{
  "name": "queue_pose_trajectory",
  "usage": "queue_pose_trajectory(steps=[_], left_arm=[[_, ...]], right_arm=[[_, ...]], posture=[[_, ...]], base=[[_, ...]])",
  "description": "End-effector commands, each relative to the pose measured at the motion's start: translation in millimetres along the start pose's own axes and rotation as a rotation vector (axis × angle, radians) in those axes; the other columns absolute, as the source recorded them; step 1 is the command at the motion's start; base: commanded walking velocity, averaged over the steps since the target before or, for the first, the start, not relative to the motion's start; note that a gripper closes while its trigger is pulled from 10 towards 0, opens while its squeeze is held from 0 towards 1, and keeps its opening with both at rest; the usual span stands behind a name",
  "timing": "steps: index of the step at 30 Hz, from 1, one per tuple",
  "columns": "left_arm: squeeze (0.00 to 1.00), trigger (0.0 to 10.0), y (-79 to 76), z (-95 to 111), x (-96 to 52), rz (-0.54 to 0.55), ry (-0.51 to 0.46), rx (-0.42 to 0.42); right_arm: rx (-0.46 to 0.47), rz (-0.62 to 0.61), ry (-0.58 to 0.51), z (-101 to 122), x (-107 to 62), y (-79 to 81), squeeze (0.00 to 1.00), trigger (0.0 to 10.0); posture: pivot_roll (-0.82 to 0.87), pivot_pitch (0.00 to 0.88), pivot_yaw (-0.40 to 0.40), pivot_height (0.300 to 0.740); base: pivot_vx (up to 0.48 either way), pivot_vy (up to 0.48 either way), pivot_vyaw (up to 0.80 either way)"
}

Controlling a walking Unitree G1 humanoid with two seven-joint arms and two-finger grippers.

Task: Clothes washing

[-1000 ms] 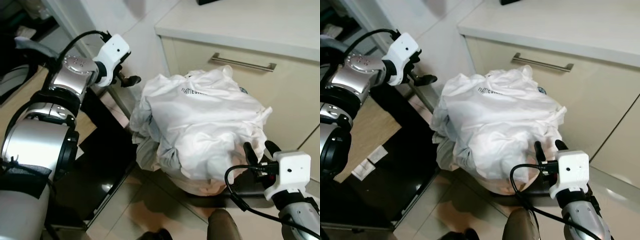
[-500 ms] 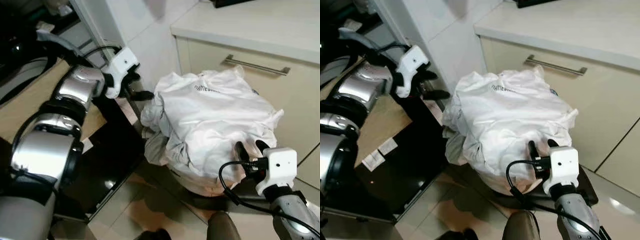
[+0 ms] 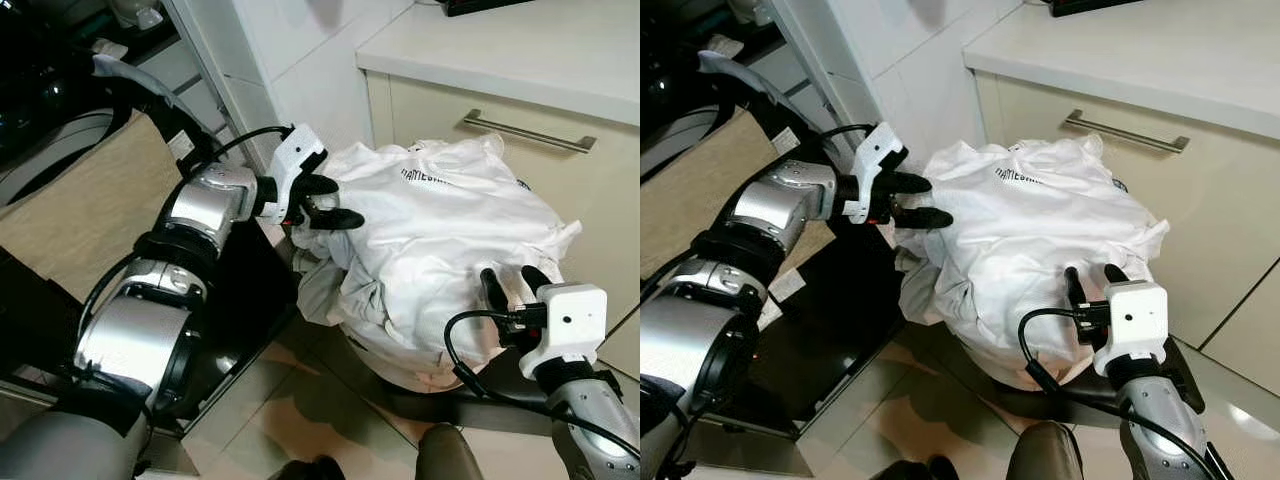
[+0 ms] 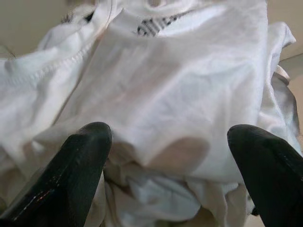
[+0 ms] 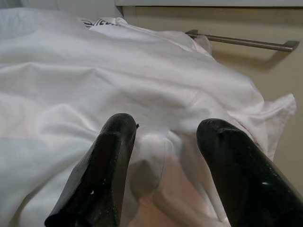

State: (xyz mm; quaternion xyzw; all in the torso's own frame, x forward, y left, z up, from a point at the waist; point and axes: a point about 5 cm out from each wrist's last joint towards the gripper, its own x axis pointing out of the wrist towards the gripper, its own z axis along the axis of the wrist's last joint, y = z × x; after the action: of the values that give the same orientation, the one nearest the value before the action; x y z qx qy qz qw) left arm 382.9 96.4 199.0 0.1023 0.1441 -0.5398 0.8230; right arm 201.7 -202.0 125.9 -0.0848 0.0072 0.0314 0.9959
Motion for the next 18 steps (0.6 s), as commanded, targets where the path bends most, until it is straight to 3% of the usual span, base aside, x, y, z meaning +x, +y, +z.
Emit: queue_pose_trajectory(steps=[1,5,10,17,18], left_arm=[[0.00,10.0,-0.5,-5.3,-0.2,0.021,0.004,0.004],[0.00,10.0,-7.9,-13.0,10.7,0.035,0.021,0.055],[0.00,10.0,-17.4,-27.5,32.0,0.128,0.045,0.153],[0.00,10.0,-24.5,-26.1,46.4,0.227,-0.031,0.217],[0.00,0.0,-28.1,-28.3,50.7,0.240,-0.066,0.176]], right_arm=[[0.015,0.012,-0.008,0.5,0.7,5.6,0.00,10.0],[0.012,0.013,-0.013,1.5,1.6,5.8,0.00,10.0],[-0.005,0.013,-0.025,4.4,3.9,4.9,0.00,10.0],[-0.014,0.020,-0.029,4.8,5.8,7.5,0.00,10.0],[-0.015,0.024,-0.031,5.3,6.4,9.0,0.00,10.0]], posture=[[-0.44,0.061,0.287,0.731],[-0.45,0.062,0.284,0.731],[-0.47,0.061,0.280,0.731],[-0.48,0.058,0.275,0.731],[-0.48,0.058,0.275,0.731]], base=[[0.000,0.000,0.00],[0.000,0.000,0.00],[0.000,0.000,0.00],[0.000,0.000,0.00],[0.000,0.000,0.00]])
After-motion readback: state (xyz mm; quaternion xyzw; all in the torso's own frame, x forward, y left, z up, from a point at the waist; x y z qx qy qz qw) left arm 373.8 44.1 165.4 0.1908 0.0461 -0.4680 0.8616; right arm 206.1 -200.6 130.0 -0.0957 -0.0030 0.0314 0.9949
